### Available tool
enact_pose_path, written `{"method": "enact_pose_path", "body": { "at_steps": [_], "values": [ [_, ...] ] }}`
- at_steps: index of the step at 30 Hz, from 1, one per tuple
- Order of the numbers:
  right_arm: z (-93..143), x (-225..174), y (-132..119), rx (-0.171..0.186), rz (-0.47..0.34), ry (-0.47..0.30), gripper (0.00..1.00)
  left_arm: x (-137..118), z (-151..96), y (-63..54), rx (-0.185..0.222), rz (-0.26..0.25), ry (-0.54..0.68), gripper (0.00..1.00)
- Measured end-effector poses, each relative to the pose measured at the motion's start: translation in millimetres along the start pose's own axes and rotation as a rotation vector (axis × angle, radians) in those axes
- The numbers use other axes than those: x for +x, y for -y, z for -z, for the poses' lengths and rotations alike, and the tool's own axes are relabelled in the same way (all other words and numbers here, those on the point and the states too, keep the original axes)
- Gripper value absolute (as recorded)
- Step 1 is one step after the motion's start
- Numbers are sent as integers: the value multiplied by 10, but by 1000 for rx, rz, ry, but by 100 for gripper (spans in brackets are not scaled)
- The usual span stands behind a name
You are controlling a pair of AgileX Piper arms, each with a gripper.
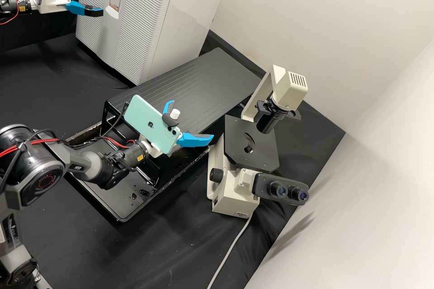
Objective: Open the incubator door
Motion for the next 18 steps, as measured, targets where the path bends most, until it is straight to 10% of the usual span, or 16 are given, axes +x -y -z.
{"method": "enact_pose_path", "body": {
  "at_steps": [12, 13, 18],
  "values": [
    [0, 0, 0, 0, 0, 0, 100, -21, 42, -19, 1, -1, -9, 100],
    [0, 0, 0, 0, 0, 0, 100, -25, 47, -19, 3, 0, -9, 0],
    [0, 0, 0, 0, 0, 0, 100, -68, 97, -13, -1, 3, -25, 0]
  ]
}}
